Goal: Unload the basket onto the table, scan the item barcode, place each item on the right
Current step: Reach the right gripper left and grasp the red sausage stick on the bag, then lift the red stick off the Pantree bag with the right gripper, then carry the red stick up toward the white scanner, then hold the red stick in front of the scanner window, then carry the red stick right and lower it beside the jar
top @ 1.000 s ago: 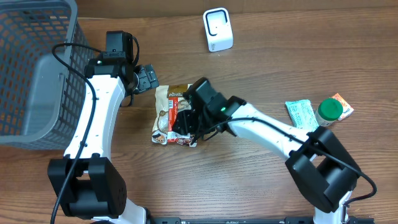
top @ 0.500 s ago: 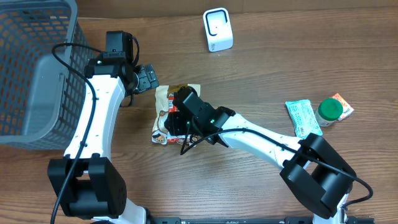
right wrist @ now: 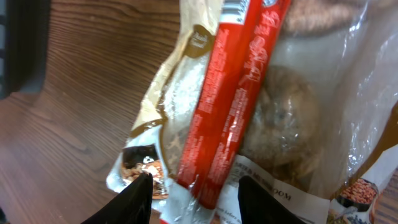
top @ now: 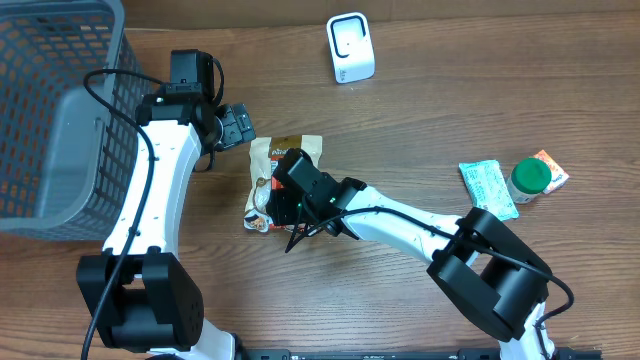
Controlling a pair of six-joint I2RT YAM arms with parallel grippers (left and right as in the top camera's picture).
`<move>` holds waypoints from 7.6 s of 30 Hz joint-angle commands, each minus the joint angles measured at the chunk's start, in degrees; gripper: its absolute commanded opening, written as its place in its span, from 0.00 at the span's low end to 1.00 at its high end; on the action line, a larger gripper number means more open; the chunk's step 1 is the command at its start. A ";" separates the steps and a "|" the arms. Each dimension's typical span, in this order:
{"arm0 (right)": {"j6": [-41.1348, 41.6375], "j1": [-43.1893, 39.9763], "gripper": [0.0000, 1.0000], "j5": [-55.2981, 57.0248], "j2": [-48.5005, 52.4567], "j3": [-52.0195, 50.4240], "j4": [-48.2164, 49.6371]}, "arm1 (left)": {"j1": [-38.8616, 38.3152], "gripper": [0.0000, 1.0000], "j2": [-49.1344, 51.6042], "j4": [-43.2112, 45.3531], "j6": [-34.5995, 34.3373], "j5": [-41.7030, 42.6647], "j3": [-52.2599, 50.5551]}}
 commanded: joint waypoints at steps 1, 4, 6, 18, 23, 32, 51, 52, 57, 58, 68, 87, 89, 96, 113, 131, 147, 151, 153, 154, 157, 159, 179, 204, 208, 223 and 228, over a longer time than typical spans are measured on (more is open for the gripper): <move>0.68 0.24 0.46 0.35 0.90 0.70 0.24 | -0.02 1.00 0.00 -0.04 0.44 -0.90 0.63; 1.77 0.22 0.46 0.35 0.90 0.70 0.24 | -0.02 1.00 0.00 -0.04 0.44 -0.92 0.63; 1.75 0.24 0.45 0.39 0.92 0.70 0.20 | -0.02 1.00 0.00 -0.04 0.44 -0.90 0.63; 1.75 1.07 0.39 0.59 1.88 0.70 -0.20 | -0.02 1.00 0.00 -0.04 0.44 -0.90 0.63; 1.73 1.11 0.25 0.57 1.88 0.70 -0.22 | -0.02 1.00 0.00 -0.04 0.44 -0.90 0.63; 1.62 -0.48 0.04 0.44 0.11 0.83 -0.83 | -0.02 1.00 0.00 -0.04 0.44 -0.90 0.63; -52.87 -10.80 0.04 -7.54 -11.30 0.59 -31.32 | -0.02 1.00 0.00 -0.04 0.44 -0.90 0.63; -55.30 -10.80 0.04 -7.54 -11.30 0.59 -32.72 | -0.02 1.00 0.00 -0.04 0.44 -0.90 0.63; -65.57 -10.86 0.04 -7.06 -11.30 0.57 -38.97 | -0.02 1.00 0.00 -0.04 0.44 -0.90 0.63; -66.99 -10.86 0.04 -6.97 -11.30 0.57 -39.78 | -0.02 1.00 0.00 -0.04 0.44 -0.90 0.63; -69.09 -10.86 0.04 -3.87 -11.28 0.26 -39.76 | -0.02 1.00 0.00 -0.04 0.44 -0.90 0.63; -63.65 -10.88 0.04 42.60 -13.79 2.82 -19.21 | -0.02 1.00 0.00 -0.04 0.44 -0.90 0.63; -68.22 -11.04 0.04 42.60 -13.79 2.82 -15.06 | -0.04 1.00 0.00 -0.04 0.44 -0.90 0.63; -76.87 -12.55 0.03 44.48 -13.79 3.08 -6.03 | -0.02 1.00 0.00 -0.04 0.44 -0.90 0.63; -84.87 -20.94 0.03 43.43 -8.76 9.07 10.16 | -0.02 1.00 0.00 -0.04 0.44 -0.90 0.63; -104.63 -23.41 0.04 41.90 9.55 9.07 41.00 | -0.02 1.00 0.00 -0.07 0.44 -0.90 0.63; -112.48 -24.98 0.03 49.20 18.67 9.07 49.35 | -0.02 1.00 0.00 -0.04 0.44 -0.90 0.63; -116.02 -24.98 0.04 49.22 18.67 9.07 50.51 | -0.02 1.00 0.00 -0.07 0.44 -0.92 0.63; -117.72 -24.98 0.03 49.20 18.67 9.07 52.39 | -0.02 1.00 0.00 -0.07 0.44 -0.90 0.63; -118.55 -24.98 0.03 48.98 18.67 9.07 52.94 | -0.02 1.00 0.00 -0.04 0.44 -0.90 0.63; -118.81 -24.98 0.03 48.94 18.67 9.07 51.47 | -0.02 1.00 0.00 -0.04 0.44 -0.90 0.63; -118.84 -24.98 0.04 48.54 18.67 9.07 48.68 | -0.02 1.00 0.00 -0.04 0.44 -0.90 0.63; -116.85 -21.49 0.03 56.46 18.80 9.07 54.99 | -0.02 1.00 0.00 -0.07 0.44 -0.92 0.63; -47.80 -15.80 0.03 37.38 -14.40 9.07 -20.28 | -0.02 1.00 0.00 -0.04 0.44 -0.90 0.63; -33.42 -18.43 0.04 25.79 -15.13 8.94 -35.74 | -0.02 1.00 0.00 -0.07 0.44 -0.90 0.63; -25.51 -31.15 0.04 20.76 -15.13 1.86 -51.39 | -0.02 1.00 0.00 -0.04 0.44 -0.90 0.63; -25.49 -34.84 0.04 23.71 -15.13 1.79 -54.71 | -0.02 1.00 0.00 -0.04 0.44 -0.90 0.63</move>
